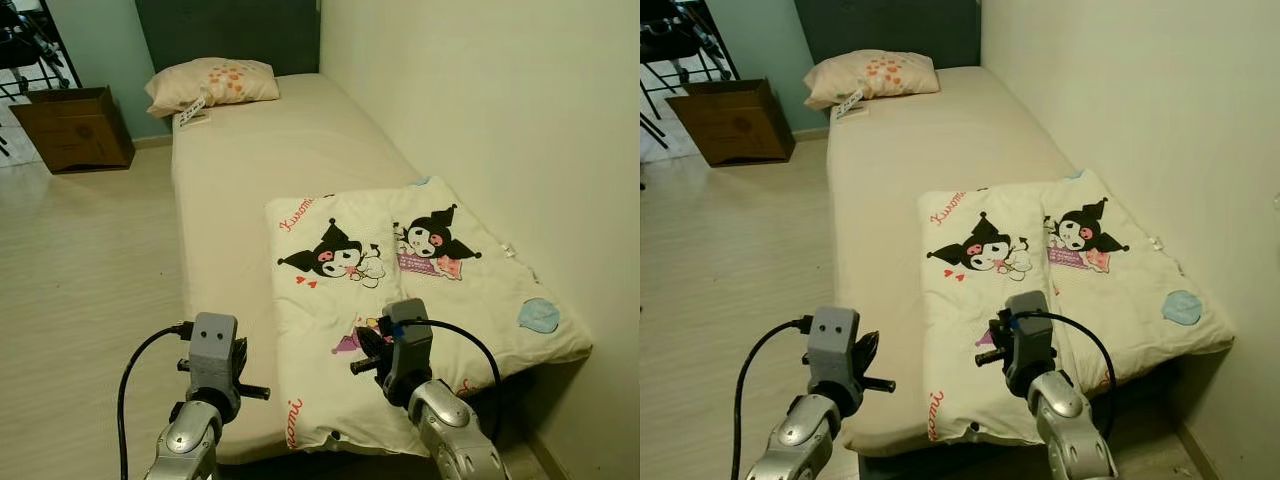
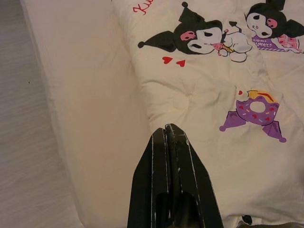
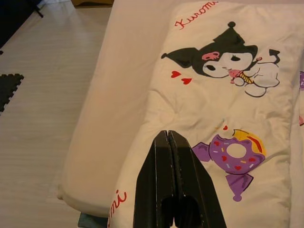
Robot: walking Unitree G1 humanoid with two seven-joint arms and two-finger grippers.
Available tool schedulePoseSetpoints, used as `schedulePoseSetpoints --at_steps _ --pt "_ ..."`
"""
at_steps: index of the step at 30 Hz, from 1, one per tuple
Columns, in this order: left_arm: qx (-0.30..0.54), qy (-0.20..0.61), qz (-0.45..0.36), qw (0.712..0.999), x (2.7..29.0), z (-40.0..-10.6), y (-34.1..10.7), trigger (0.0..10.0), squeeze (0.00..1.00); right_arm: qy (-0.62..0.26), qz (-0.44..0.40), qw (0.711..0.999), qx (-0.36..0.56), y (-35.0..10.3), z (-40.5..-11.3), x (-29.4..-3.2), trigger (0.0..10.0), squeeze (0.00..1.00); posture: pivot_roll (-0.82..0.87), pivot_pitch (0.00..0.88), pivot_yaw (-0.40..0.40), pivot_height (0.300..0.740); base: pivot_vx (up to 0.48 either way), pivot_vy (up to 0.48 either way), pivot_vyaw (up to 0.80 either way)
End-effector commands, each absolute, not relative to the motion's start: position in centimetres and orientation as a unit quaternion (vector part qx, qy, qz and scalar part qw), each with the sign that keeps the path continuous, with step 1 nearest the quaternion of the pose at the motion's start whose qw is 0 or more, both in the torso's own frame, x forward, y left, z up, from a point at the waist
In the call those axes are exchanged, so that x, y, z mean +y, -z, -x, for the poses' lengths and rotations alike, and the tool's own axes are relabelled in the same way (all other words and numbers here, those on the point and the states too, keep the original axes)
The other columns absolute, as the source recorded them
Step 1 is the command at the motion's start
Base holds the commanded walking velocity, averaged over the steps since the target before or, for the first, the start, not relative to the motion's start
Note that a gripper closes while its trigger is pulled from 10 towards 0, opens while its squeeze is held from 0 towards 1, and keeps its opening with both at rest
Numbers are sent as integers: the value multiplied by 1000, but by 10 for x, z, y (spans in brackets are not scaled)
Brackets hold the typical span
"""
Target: Clean up the room
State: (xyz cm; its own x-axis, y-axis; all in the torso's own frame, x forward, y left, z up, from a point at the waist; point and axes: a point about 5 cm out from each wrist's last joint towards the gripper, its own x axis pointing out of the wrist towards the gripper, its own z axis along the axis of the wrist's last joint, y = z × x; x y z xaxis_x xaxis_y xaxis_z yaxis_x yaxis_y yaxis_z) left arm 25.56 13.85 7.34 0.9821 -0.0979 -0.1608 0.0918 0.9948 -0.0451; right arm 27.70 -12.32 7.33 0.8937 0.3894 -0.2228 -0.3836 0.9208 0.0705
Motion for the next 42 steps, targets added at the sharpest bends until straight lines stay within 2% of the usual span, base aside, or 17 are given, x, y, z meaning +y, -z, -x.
schedulePoseSetpoints --at_steps 1,10,15,33,42 --pt "95 41 10 995 143 -254 -69 10000 0 -212 -9 970 115 -72 -275 -118 10000 0 -78 133 20 740 0 -480 800" --pt "91 43 7 995 142 -253 -70 10000 0 -215 -7 970 114 -71 -272 -116 10000 0 -78 133 20 740 0 -463 800" --pt "95 42 9 995 142 -254 -70 10000 0 -190 -19 974 122 -67 -271 -123 10000 0 -82 135 23 740 0 0 0" --pt "93 45 15 995 142 -254 -70 10000 0 -192 -18 974 122 -66 -268 -121 10000 0 -88 129 26 740 0 0 0" --pt "90 40 28 995 144 -254 -71 10000 0 -196 -20 973 120 -67 -268 -120 10000 0 -88 128 25 740 0 480 0"
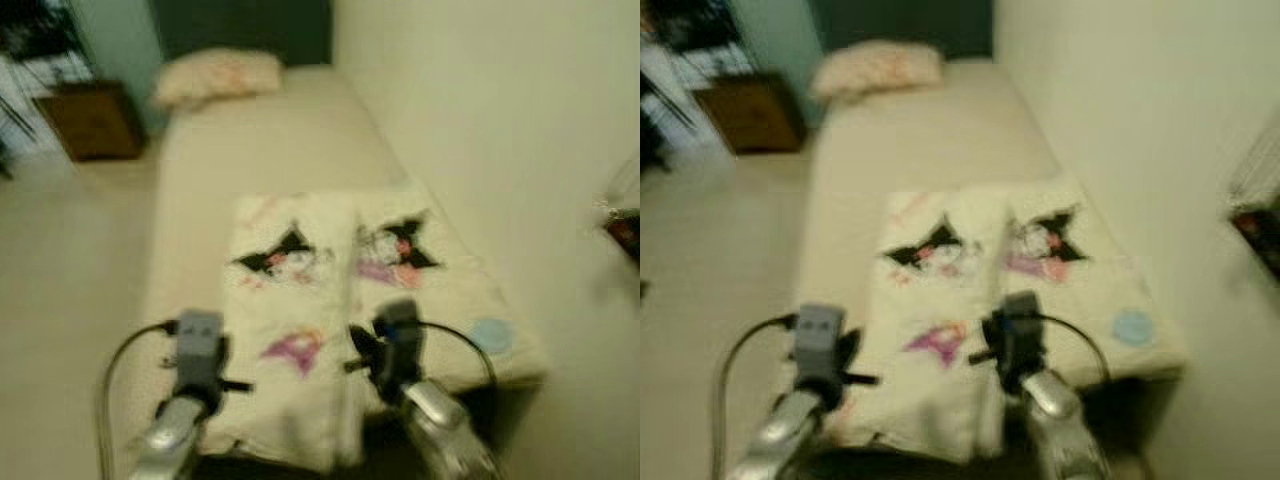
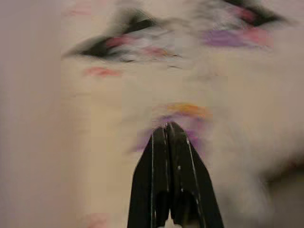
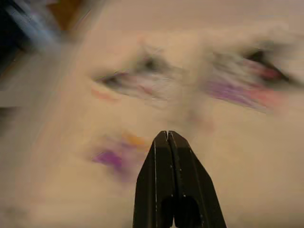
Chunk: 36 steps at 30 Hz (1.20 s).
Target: Clean up the room
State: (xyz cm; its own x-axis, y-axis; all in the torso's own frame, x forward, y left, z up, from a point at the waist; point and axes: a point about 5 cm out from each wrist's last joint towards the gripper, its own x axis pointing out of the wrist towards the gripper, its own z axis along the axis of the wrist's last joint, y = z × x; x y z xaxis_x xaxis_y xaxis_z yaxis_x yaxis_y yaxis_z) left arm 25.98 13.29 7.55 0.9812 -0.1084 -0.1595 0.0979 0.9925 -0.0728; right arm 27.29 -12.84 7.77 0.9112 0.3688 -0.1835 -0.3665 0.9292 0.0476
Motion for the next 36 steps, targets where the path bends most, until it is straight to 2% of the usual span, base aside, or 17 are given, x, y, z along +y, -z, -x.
schedulePoseSetpoints --at_steps 1,17,18,21,22,24,27,30,36 --pt "85 38 32 995 144 -254 -73 10000 0 -197 -21 973 120 -67 -268 -120 10000 0 -88 131 25 740 0 480 0" --pt "79 31 -4 996 151 -256 -74 10000 0 -187 -41 977 97 -76 -272 -123 10000 0 -84 133 30 740 0 30 0" --pt "87 31 -28 995 151 -256 -73 10000 67 -186 -47 977 90 -80 -275 -125 10000 0 -85 132 35 740 0 -480 0" --pt "94 25 -40 994 153 -255 -72 10000 67 -185 -53 978 82 -85 -277 -126 10000 0 -84 129 37 740 0 -480 0" --pt "88 21 -28 996 154 -256 -73 10000 0 -184 -53 978 81 -85 -278 -126 10000 0 -84 129 37 740 0 -480 0" --pt "83 19 -26 996 155 -256 -74 10000 0 -182 -55 978 80 -85 -278 -127 10000 0 -84 129 37 740 0 -480 0" --pt "89 14 18 996 155 -256 -72 10000 0 -177 -54 980 77 -84 -277 -128 10000 0 -78 125 38 740 0 -296 0" --pt "83 26 -22 996 153 -257 -75 10000 0 -161 -56 983 65 -91 -285 -133 10000 0 -77 118 42 740 0 0 0" --pt "87 35 -33 995 152 -257 -74 10000 0 -159 -61 984 61 -93 -288 -134 10000 0 -73 112 42 740 0 -160 0"
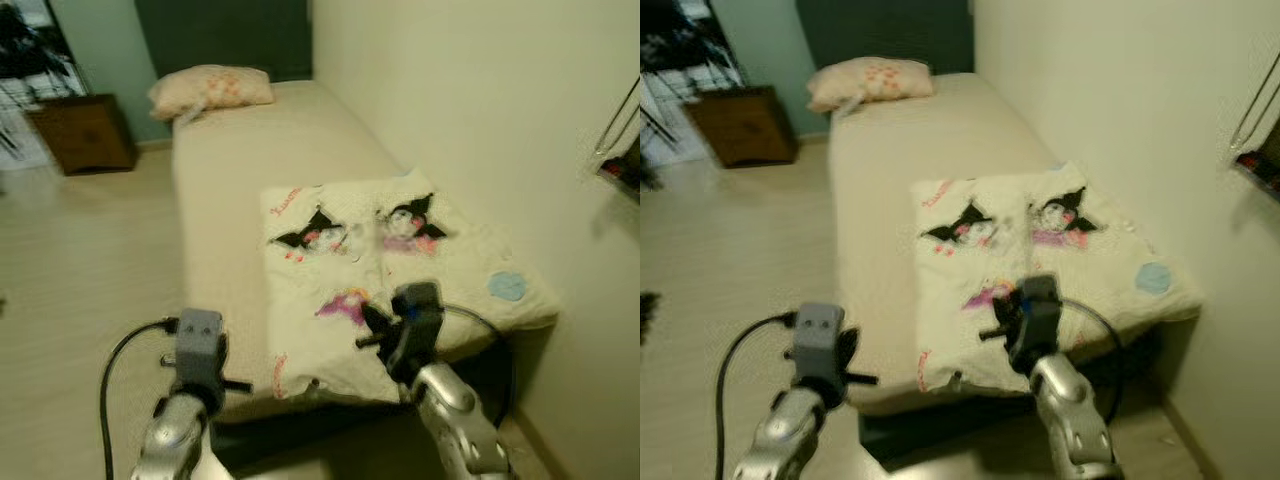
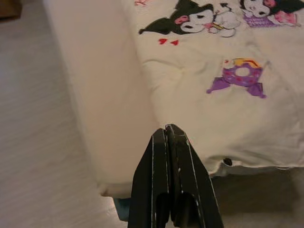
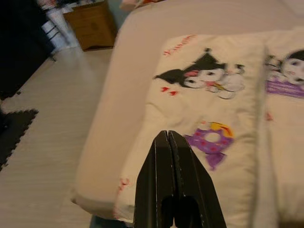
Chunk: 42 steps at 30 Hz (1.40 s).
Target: Clean up the room
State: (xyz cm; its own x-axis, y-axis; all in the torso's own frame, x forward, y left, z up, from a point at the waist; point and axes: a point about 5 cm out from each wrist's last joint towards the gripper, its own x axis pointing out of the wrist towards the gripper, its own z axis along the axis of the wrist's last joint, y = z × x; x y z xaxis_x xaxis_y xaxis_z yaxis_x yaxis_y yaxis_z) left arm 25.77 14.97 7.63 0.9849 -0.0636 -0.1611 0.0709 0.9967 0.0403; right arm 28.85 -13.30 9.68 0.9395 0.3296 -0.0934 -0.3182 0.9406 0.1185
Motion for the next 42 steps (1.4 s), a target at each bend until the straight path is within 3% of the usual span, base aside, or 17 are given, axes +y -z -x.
schedulePoseSetpoints --at_steps 1,12,42 --pt "79 27 -25 996 153 -257 -76 10000 0 -160 -63 983 62 -92 -287 -133 10000 0 -73 113 41 740 0 -480 0" --pt "90 -8 -20 996 161 -256 -72 10000 0 -181 -62 979 73 -86 -280 -122 10000 0 -68 124 36 740 0 -44 0" --pt "93 13 -20 995 153 -254 -69 10000 0 -231 -49 968 81 -85 -279 -109 10000 0 -69 119 30 740 0 0 0"
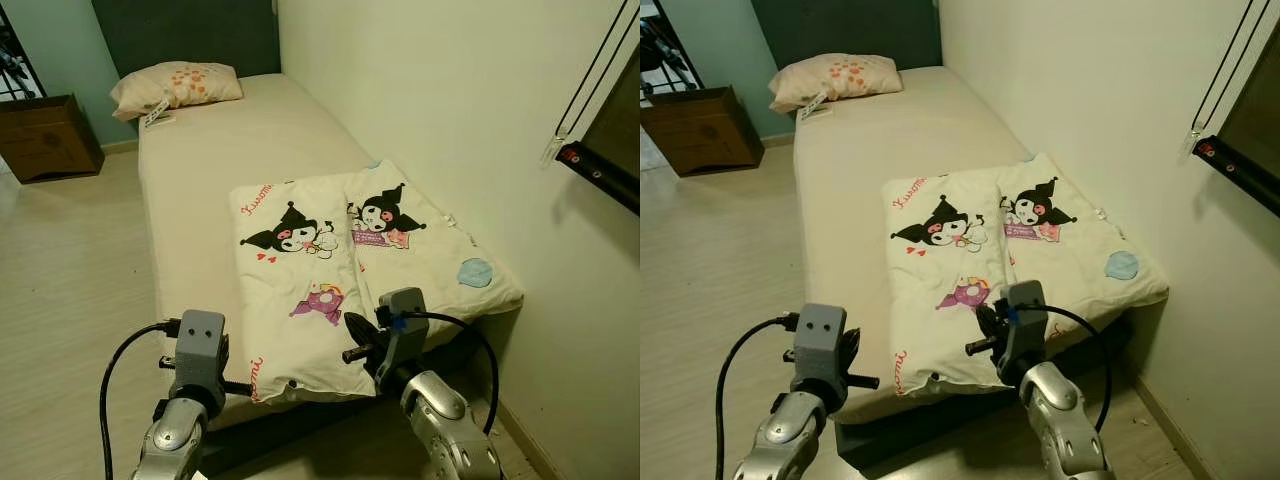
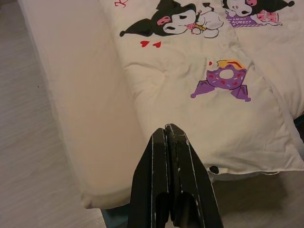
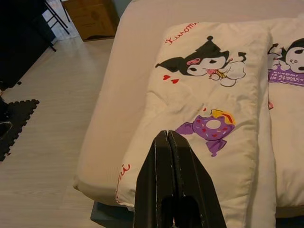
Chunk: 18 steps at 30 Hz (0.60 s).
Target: Clean up the room
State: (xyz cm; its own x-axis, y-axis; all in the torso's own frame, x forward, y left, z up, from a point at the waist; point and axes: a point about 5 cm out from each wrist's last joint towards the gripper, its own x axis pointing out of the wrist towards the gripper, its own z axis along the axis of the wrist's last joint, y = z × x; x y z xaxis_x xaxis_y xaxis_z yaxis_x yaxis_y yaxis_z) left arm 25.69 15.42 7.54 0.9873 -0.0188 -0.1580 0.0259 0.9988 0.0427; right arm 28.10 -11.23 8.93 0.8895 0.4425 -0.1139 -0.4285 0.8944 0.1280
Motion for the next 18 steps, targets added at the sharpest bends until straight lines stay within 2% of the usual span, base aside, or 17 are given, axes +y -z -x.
schedulePoseSetpoints --at_steps 1,6,18 --pt "93 13 -20 995 153 -254 -69 10000 0 -231 -49 968 81 -85 -279 -109 10000 0 -69 119 30 740 0 0 0" --pt "103 8 -31 994 154 -254 -68 10000 0 -231 -44 968 81 -84 -280 -109 10000 0 -65 118 28 740 0 0 98" --pt "95 8 -24 995 154 -253 -71 10000 0 -235 -42 968 79 -86 -280 -108 10000 0 -65 121 28 740 0 0 800"
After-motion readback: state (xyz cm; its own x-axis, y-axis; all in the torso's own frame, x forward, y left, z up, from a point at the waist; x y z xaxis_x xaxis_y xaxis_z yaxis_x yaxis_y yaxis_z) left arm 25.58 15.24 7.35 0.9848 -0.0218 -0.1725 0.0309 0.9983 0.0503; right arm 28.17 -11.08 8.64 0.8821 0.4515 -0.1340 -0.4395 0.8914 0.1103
